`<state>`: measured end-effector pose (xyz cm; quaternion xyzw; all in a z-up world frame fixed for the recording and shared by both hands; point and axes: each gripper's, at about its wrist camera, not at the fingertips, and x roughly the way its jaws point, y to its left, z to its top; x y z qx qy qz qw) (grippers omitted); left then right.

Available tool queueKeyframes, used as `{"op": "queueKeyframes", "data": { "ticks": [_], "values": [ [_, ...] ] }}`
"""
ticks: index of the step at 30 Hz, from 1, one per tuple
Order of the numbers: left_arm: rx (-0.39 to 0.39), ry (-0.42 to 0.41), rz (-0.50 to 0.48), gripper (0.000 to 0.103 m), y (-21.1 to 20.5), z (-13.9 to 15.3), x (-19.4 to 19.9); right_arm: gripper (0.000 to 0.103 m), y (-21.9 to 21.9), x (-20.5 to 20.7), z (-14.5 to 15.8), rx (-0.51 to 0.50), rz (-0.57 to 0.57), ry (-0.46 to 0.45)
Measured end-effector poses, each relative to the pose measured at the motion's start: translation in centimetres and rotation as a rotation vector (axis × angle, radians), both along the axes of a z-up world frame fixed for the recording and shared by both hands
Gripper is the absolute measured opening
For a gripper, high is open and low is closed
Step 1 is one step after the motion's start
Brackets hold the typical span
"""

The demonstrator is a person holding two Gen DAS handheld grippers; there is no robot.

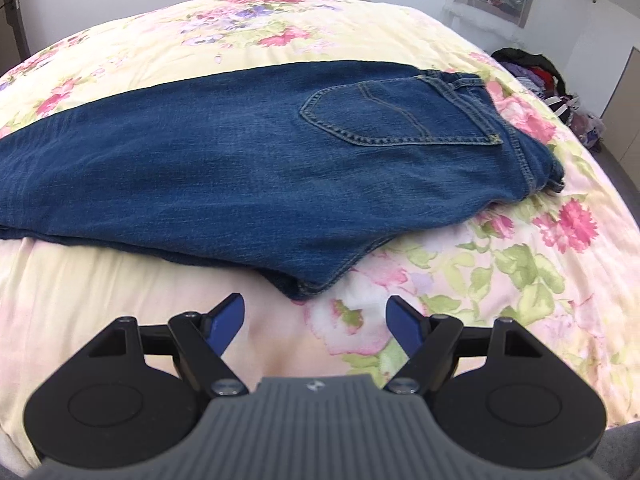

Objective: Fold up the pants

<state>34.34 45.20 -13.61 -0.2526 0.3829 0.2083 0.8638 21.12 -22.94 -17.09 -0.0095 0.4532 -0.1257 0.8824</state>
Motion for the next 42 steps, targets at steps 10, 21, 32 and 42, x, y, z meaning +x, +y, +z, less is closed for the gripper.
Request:
{"op": "queueKeyframes", "data": {
  "ticks": [10,21,32,42],
  "values": [
    [-0.054,-0.001,-0.059,0.055,-2.4,-1.8,0.2,0.058,0.2,1.1,-0.9,-0.024,-0.089,-0.051],
    [-0.014,0.058,-0.018,0.055,-2.3,-2.5,0.9,0.003,-2.7,1.4,0.7,0.04,-0.075,-0.027],
    [-0.488,-0.212,0.227,0.077,1.5,-3.6,-4.8,0.029,-2.6,0.2,1.5,0.023,-0.074,0.039],
    [-0.448,-0.228,0.328,0.07,0.0,-7.9,-2.1,0.03,0.2,3.2,4.3,0.075,0.041,-0.132]
  ]
}}
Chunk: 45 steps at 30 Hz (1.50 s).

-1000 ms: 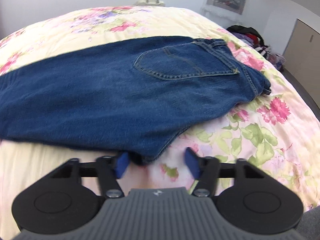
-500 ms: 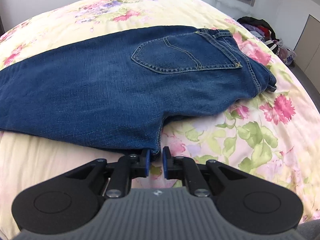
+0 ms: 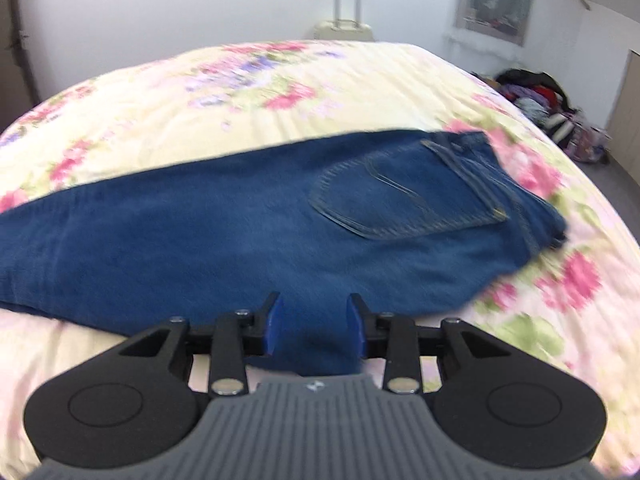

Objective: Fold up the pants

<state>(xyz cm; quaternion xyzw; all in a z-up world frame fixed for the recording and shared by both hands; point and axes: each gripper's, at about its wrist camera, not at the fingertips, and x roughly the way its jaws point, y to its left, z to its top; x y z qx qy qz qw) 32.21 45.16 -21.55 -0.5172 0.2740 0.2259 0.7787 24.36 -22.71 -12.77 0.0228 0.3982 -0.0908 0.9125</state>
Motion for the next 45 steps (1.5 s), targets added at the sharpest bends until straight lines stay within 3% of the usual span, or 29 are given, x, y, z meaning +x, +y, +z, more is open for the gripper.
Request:
{"op": "queueKeyframes", "data": {
  "ticks": [3,7,10,15,18,20,25,29,36,40,45],
  "values": [
    [0.119,0.052,-0.018,0.05,-0.8,0.2,0.8,0.03,2.2,2.6,-0.4,0.065,0.095,-0.005],
    [0.173,0.054,-0.038,0.027,-1.1,0.8,1.1,0.031,6.8,6.1,-1.4,0.159,0.246,-0.021],
    [0.237,0.063,-0.072,0.017,-1.4,1.9,1.3,0.031,11.2,8.4,-2.6,0.215,0.36,-0.02],
    [0.276,0.041,-0.088,0.009,-1.5,4.0,0.9,0.029,17.5,9.8,-5.0,0.201,0.48,-0.02],
    [0.307,0.022,-0.102,0.008,-1.9,5.5,1.0,0.03,18.8,9.9,-8.0,0.168,0.479,0.07],
    [0.347,0.017,-0.107,0.008,-2.6,6.9,1.3,0.03,18.9,9.9,-9.5,0.136,0.5,0.079],
    [0.499,-0.05,-0.145,0.004,-6.2,12.6,1.8,0.028,17.9,10.7,-8.3,0.186,0.468,0.133],
    [0.686,-0.126,-0.221,0.004,-11.7,18.9,1.9,0.03,13.8,8.8,-5.7,0.301,0.401,0.116],
    [1.02,-0.238,-0.413,0.005,-27.4,26.8,2.0,0.03,5.0,6.0,-1.5,0.39,0.272,0.093],
    [1.214,-0.26,-0.537,0.005,-37.7,27.4,2.2,0.031,0.4,4.1,0.6,0.42,0.236,0.049],
    [1.379,-0.256,-0.757,0.005,-49.7,23.8,2.8,0.04,-5.0,2.7,1.8,0.488,0.203,0.022]
  ]
}}
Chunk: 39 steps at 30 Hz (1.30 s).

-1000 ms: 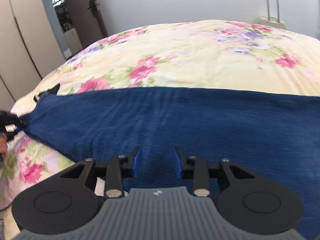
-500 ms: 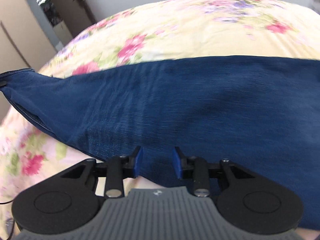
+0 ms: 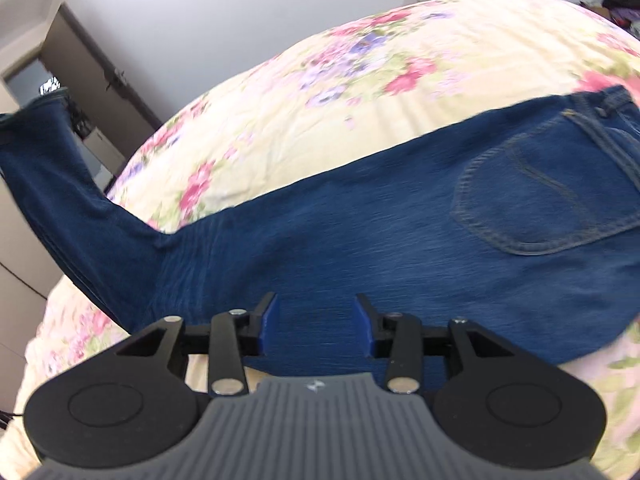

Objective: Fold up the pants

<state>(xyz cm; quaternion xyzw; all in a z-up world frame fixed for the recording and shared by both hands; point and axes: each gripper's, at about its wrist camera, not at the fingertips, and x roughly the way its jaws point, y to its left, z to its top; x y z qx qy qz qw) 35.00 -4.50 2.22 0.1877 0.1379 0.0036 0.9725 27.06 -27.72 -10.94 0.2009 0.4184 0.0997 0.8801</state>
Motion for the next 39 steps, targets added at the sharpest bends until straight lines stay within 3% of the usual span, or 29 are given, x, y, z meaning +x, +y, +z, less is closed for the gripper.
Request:
{"op": "queueKeyframes", "data": {
  "ticks": [4,7,9,11,13,16,19,25,28,32,36,39],
  "values": [
    [0.185,0.119,-0.159,0.005,-9.2,-6.5,-0.5,0.041,-5.4,-1.5,-0.3,0.068,-0.079,0.016],
    [0.315,0.291,-0.298,0.005,-14.4,-12.6,-1.8,0.041,-8.9,-2.7,-1.1,0.112,-0.142,0.034],
    [0.406,0.38,-0.35,0.005,-16.1,-16.2,-3.0,0.042,-11.0,-3.7,-1.8,0.147,-0.161,0.048],
    [0.436,0.423,-0.374,0.005,-16.6,-17.9,-4.4,0.043,-12.1,-4.3,-2.8,0.192,-0.167,0.07],
    [0.403,0.452,-0.377,0.005,-16.0,-17.6,-4.0,0.043,-12.8,-4.9,-3.8,0.244,-0.154,0.087],
    [0.287,0.469,-0.363,0.005,-14.9,-14.5,-2.4,0.042,-12.0,-4.5,-4.4,0.296,-0.091,0.092],
    [0.183,0.463,-0.349,0.005,-13.5,-10.6,-0.9,0.028,-10.0,-3.3,-4.6,0.362,0.033,0.077],
    [0.105,0.417,-0.351,0.005,-12.1,-6.4,-0.9,0.024,-3.4,1.4,-5.3,0.381,0.249,0.089],
    [0.079,0.417,-0.361,0.005,-11.6,-6.7,-1.4,0.023,-1.1,4.3,-6.6,0.406,0.256,0.107],
    [0.044,0.465,-0.405,0.005,-11.0,-8.3,-2.8,0.016,-0.8,7.5,-8.0,0.436,0.174,0.088],
    [0.071,0.535,-0.478,0.005,-11.2,-12.0,-4.5,0.014,-3.9,8.6,-7.7,0.47,0.043,0.027],
    [0.056,0.62,-0.501,0.005,-11.9,-15.4,-4.4,0.014,-5.5,9.0,-7.7,0.451,0.005,0.014]
  ]
}}
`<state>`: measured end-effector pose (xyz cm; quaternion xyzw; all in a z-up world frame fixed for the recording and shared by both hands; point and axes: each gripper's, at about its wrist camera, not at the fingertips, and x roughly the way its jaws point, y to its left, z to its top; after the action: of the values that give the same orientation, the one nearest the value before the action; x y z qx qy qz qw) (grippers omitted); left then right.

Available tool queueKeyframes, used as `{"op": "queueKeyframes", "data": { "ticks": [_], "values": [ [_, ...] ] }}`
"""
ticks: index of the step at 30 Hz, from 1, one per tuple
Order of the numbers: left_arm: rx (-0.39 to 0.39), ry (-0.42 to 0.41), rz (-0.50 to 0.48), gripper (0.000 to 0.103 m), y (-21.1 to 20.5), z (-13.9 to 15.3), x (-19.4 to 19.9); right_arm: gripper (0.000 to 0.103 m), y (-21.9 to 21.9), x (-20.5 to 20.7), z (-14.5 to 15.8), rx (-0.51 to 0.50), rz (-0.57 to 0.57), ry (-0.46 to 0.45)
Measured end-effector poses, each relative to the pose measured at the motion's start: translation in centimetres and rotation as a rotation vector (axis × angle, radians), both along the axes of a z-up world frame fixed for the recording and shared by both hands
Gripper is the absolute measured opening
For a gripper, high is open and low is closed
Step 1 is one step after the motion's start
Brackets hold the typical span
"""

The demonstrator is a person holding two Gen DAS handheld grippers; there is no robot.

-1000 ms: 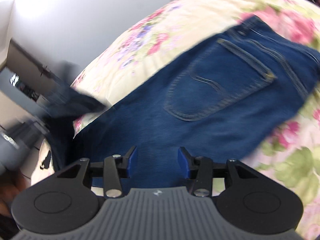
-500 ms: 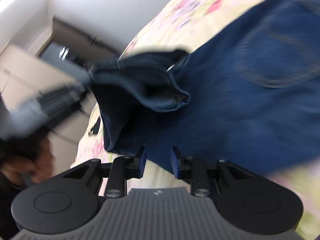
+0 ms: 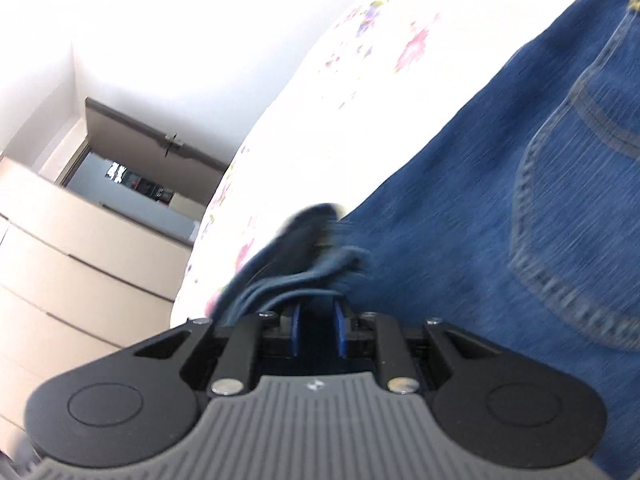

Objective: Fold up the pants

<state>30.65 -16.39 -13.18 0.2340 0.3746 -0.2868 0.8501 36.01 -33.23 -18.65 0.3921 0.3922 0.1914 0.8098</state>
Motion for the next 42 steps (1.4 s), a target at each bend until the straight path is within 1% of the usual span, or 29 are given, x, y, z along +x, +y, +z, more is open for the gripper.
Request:
{"op": "queueKeyframes", "data": {
  "ticks": [2,3,6,7,8,9,10,11,13,14,15,16,18,20,21,23,25,26,29,31,33,34,35,36,37,39,40,42],
  "values": [
    [0.003,0.048,0.006,0.005,-0.3,-2.2,0.5,0.014,-0.3,0.0,-0.1,-0.036,-0.001,0.024],
    [-0.009,0.077,0.016,0.005,-0.3,-3.0,0.8,0.014,-0.4,0.1,-0.2,-0.054,0.005,0.037],
    [-0.048,0.143,0.036,0.007,0.3,-4.3,1.9,0.014,-0.7,-0.5,-0.3,-0.12,0.008,0.077],
    [-0.068,0.162,0.039,0.01,0.6,-4.3,2.2,0.014,-1.0,-0.7,-0.2,-0.136,0.002,0.091],
    [-0.083,0.177,0.04,0.011,0.8,-4.2,2.4,0.018,-1.5,-0.7,-0.1,-0.147,-0.009,0.104],
    [-0.096,0.19,0.04,0.014,1.0,-4.1,2.5,0.022,-2.4,-1.1,0.2,-0.153,-0.024,0.111],
    [-0.112,0.205,0.038,0.019,1.3,-4.0,2.7,0.031,-2.8,-1.4,0.2,-0.153,-0.037,0.108],
    [-0.125,0.214,0.041,0.019,1.5,-3.9,2.7,0.034,-3.2,-1.8,0.5,-0.149,-0.046,0.104],
    [-0.139,0.223,0.042,0.023,1.9,-3.7,2.7,0.035,-3.5,-2.8,1.7,-0.135,-0.054,0.1],
    [-0.148,0.228,0.04,0.024,2.0,-3.6,2.6,0.038,-3.6,-2.9,1.7,-0.127,-0.051,0.1],
    [-0.163,0.235,0.039,0.03,2.1,-3.4,2.5,0.04,-3.6,-3.3,1.9,-0.122,-0.046,0.102],
    [-0.181,0.248,0.03,0.039,2.3,-3.3,2.5,0.044,-3.3,-3.4,1.9,-0.121,-0.042,0.108],
    [-0.221,0.267,0.002,0.043,2.4,-2.9,2.0,0.045,-3.0,-3.8,2.0,-0.118,-0.028,0.126],
    [-0.222,0.25,-0.01,0.045,2.5,-2.5,1.5,0.045,-2.7,-4.3,1.8,-0.106,-0.013,0.143],
    [-0.232,0.259,-0.017,0.045,2.7,-2.2,1.5,0.045,-2.4,-4.4,1.7,-0.102,-0.009,0.153],
    [-0.272,0.286,-0.033,0.048,3.8,-1.5,1.6,0.046,-1.7,-4.0,1.0,-0.093,-0.001,0.182],
    [-0.311,0.298,-0.044,0.048,5.1,-0.7,1.7,0.047,-1.2,-3.5,0.2,-0.08,0.012,0.214],
    [-0.325,0.297,-0.039,0.048,6.0,-0.2,1.7,0.049,-1.1,-3.5,-0.4,-0.076,0.017,0.223],
    [-0.31,0.234,0.033,0.048,8.8,1.1,2.5,0.05,-0.1,-1.9,-1.6,-0.072,0.021,0.22],
    [-0.308,0.206,0.097,0.048,10.8,1.8,3.2,0.05,0.5,-0.5,-2.5,-0.055,0.016,0.225],
    [-0.314,0.174,0.169,0.048,13.3,2.5,3.8,0.044,0.6,0.3,-3.1,-0.028,0.013,0.224],
    [-0.32,0.156,0.209,0.048,14.1,3.0,3.7,0.023,0.7,0.5,-3.1,-0.03,0.014,0.218],
    [-0.326,0.135,0.251,0.048,15.6,3.5,3.6,0.008,1.0,0.8,-3.0,-0.033,0.015,0.216],
    [-0.331,0.111,0.292,0.048,16.9,3.9,3.7,0.007,1.1,0.9,-3.0,-0.023,0.014,0.214],
    [-0.337,0.082,0.341,0.048,18.0,4.5,4.0,0.005,1.2,0.9,-2.6,-0.018,0.014,0.202],
    [-0.355,0.027,0.449,0.048,20.6,5.1,3.9,0.005,1.8,0.8,-0.7,-0.037,0.033,0.15],
    [-0.37,0.003,0.515,0.048,22.0,5.5,3.9,0.005,2.4,1.1,0.7,-0.053,0.048,0.122],
    [-0.411,-0.02,0.604,0.048,24.4,6.1,3.4,0.004,3.5,1.5,4.4,-0.095,0.076,0.051]
  ]
}}
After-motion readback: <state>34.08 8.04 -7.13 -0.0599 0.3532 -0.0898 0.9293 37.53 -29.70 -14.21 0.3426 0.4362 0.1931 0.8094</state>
